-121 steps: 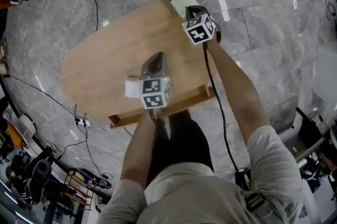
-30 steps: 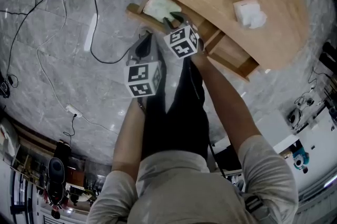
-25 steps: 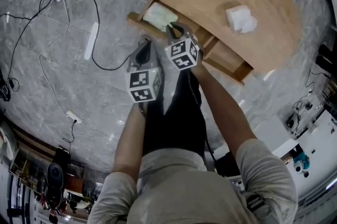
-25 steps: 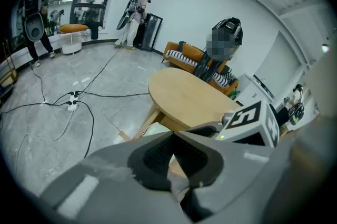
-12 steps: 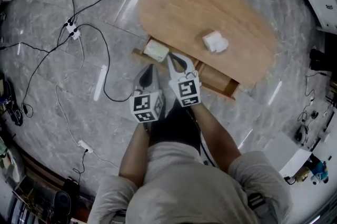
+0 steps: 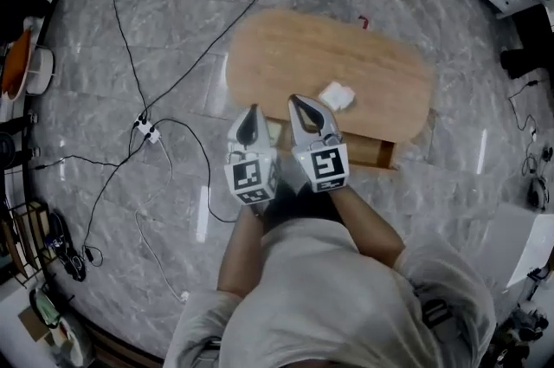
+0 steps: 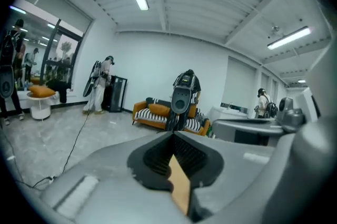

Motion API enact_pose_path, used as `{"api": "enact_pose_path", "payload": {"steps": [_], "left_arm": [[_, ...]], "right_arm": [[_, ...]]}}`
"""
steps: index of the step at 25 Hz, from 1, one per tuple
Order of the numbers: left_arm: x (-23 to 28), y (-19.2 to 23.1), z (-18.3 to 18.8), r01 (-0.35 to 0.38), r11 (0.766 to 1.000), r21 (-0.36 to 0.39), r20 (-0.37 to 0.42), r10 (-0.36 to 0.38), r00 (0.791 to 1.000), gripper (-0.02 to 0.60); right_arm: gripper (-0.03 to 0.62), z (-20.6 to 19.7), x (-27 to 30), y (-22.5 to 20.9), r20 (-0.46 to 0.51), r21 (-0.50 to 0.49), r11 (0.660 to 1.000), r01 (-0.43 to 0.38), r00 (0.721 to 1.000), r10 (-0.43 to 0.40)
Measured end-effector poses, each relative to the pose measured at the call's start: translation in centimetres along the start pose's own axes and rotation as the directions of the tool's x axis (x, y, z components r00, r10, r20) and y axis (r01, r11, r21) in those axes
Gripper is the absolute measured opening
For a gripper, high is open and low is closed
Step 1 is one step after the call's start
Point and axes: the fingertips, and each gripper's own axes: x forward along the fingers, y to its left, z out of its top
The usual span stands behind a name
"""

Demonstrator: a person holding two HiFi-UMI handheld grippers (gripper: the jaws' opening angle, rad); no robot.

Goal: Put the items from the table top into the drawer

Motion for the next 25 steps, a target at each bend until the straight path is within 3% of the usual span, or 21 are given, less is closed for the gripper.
{"api": "enact_pose_path", "payload": {"steps": [7, 12, 25], "left_arm": [[-1.0, -4.4, 7.1, 0.104, 0.993, 0.057, 0.111, -0.11, 0.988, 0.02], [-1.0, -6.3, 11.1, 0.139, 0.985, 0.098, 0.177, -0.155, 0.972, 0.02], [-0.7, -7.4, 12.6, 0.187, 0.973, 0.134, 0.211, -0.212, 0.954, 0.02]], "right_arm": [[0.006, 7.4, -2.5, -0.9, 0.11, -0.044, 0.999, 0.032, 0.994, -0.027], [0.006, 10.1, -3.5, -1.7, 0.151, -0.064, 0.997, 0.05, 0.988, -0.04], [0.006, 12.2, -4.3, -1.9, 0.202, -0.103, 0.992, 0.075, 0.978, -0.053]]}}
